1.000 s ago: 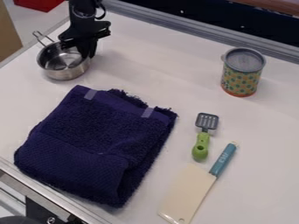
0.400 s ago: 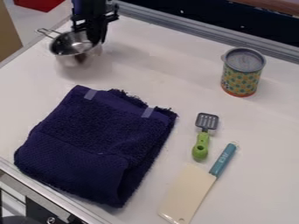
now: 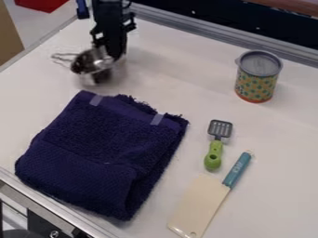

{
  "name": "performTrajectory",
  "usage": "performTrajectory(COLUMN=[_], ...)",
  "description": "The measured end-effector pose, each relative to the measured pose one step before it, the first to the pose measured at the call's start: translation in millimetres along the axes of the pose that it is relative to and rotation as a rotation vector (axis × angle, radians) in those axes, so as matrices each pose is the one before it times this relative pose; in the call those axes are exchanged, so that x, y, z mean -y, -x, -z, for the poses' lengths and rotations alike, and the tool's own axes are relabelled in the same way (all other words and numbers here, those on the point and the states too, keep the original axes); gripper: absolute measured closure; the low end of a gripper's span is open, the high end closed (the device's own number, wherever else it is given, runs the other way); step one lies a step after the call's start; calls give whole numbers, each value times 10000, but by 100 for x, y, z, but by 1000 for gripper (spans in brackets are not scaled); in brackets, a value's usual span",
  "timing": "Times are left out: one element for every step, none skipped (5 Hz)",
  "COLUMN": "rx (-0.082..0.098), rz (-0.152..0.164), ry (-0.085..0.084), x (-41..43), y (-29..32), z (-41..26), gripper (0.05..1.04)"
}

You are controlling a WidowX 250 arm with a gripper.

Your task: Move the silver pot in the middle of the table

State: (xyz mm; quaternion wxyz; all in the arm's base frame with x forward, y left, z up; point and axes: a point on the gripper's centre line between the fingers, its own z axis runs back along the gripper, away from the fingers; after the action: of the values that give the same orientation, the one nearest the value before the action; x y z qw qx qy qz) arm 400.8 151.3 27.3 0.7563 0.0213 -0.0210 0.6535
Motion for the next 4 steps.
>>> performTrajectory(rx=[-39,-129,-126,675], rz=[-168,62,198,-21], ry=[588,-33,-109,202], x=[1766,672,-182,-528], y=[2665,2420,2056,788], z=[-1423,239,1130,174], gripper=[1017,1017,1017,1017])
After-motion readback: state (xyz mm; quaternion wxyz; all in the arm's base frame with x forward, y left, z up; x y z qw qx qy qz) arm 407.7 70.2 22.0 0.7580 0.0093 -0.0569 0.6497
